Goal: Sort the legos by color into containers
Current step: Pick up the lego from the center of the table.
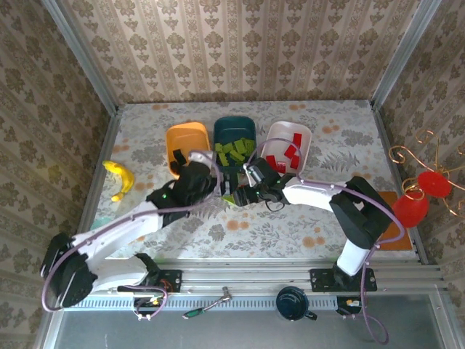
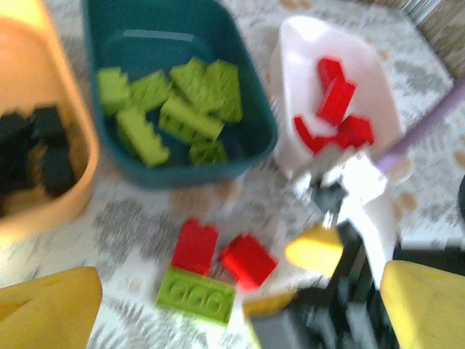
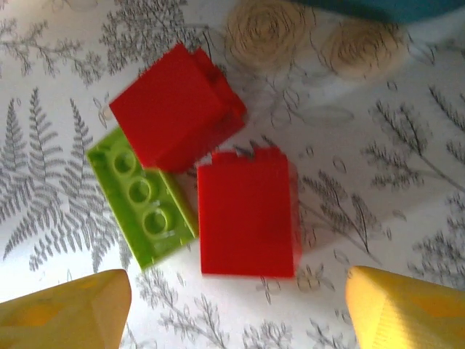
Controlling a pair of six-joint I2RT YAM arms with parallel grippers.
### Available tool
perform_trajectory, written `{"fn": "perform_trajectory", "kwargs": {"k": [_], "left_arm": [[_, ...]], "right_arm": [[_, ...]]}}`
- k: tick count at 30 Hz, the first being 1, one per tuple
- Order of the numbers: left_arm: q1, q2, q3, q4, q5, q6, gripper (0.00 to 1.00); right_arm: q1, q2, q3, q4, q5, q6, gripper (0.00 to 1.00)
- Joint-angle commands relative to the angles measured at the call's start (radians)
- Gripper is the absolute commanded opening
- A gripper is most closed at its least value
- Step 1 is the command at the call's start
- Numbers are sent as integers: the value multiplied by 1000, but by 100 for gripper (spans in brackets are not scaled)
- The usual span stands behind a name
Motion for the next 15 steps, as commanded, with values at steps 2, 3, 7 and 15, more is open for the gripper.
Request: {"fn": "perform_trajectory", "kwargs": {"k": [2,3,7,15], "left_arm": [[-11,-159,-130,-62,-88,-105,100],[-12,-188,-148,-73,-92,-114,100],[-11,-279,-192,-129,-122,-130,100],[19,-267,-170,-154,-101,-39,100]], "right_arm": [[3,61,49,2,15,-20,73],[3,67,51,4,15,-20,70],[3,88,57,7,15,-22,60],[-4,33,16,14,46,-19,33]]}}
